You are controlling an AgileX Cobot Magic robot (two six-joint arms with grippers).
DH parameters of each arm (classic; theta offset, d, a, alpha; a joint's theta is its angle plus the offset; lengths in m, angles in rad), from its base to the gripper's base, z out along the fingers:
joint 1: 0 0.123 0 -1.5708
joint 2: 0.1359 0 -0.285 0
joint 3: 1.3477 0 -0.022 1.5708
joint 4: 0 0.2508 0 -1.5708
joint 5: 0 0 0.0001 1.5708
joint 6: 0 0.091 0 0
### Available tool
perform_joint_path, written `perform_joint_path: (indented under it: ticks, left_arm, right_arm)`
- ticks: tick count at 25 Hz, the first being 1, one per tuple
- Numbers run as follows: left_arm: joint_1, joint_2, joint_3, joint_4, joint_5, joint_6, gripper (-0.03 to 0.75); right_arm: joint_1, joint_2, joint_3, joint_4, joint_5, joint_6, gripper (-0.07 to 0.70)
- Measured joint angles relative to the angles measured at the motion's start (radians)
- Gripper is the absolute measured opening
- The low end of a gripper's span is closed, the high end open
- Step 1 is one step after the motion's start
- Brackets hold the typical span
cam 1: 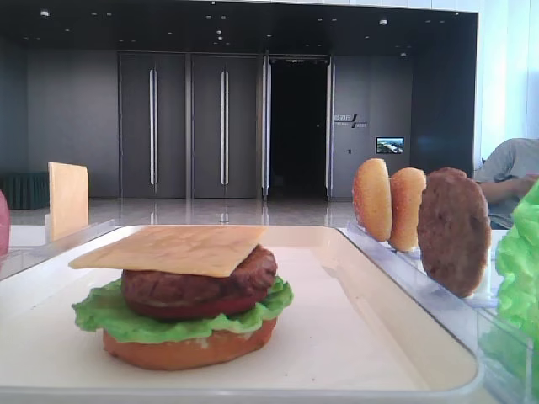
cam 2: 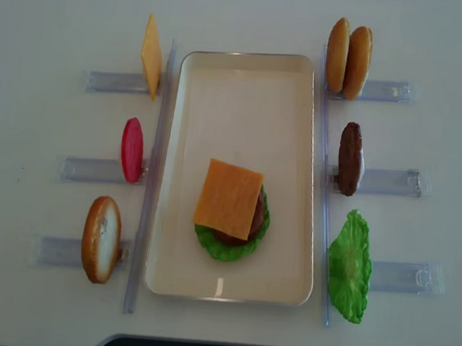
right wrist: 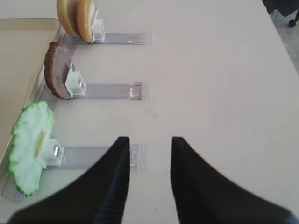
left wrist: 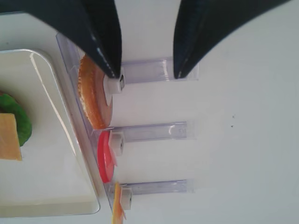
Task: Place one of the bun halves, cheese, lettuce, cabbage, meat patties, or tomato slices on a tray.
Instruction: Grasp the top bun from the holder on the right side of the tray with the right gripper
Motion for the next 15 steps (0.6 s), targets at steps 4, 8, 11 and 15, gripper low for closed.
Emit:
perform_joint_path:
  ticks: [4,8,11,15]
  left_arm:
    - [0.0,0.0,0.0,0.0,0.0,-0.001,0.286]
    - [0.0,0.0,0.0,0.001,0.0,-0.001,0.286]
    - [0.0,0.0,0.0,0.001,0.0,-0.001,0.286]
    - [0.0,0.0,0.0,0.002,0.0,-0.001,0.285]
  right_arm:
    - [0.0,0.0,0.0,0.0,0.0,0.0,0.241]
    - [0.0,0.0,0.0,0.0,0.0,0.0,0.241]
    - [0.0,0.0,0.0,0.0,0.0,0.0,0.241]
    - [0.0,0.0,0.0,0.0,0.0,0.0,0.241]
